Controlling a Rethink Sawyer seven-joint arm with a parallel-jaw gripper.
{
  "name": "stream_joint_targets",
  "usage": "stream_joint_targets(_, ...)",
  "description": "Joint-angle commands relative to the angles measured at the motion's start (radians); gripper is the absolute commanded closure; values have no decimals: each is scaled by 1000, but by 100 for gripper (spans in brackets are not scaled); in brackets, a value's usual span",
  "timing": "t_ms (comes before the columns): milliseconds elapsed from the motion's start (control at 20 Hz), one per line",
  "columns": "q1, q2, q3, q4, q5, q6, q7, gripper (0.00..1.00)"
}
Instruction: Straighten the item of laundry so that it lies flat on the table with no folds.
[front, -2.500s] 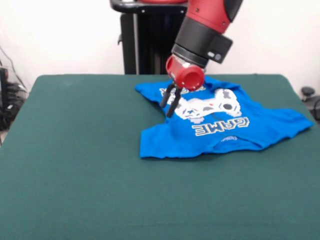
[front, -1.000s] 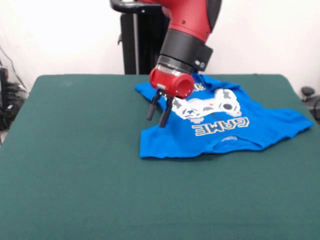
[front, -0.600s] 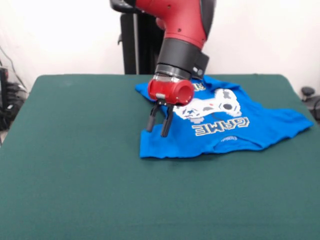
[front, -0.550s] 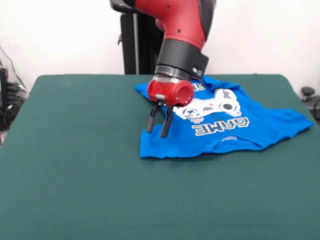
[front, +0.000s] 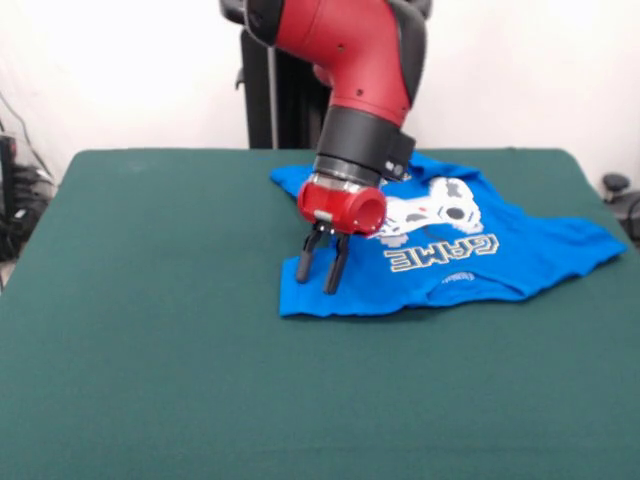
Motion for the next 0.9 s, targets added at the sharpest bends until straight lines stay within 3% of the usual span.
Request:
stream_joint_targets(50,-2,85,150,-89,25,160,-12,0)
stream_joint_targets(250,25,108,117,-100,40,210,-29,0)
stream_joint_targets(600,-50,-1,179,-84,-96,472,-138,0)
stream_joint_targets(650,-72,-19,203,-84,-130,504,-153,100)
stream_joint_targets(900,-134,-93,277,-53,-157,634,-175,100)
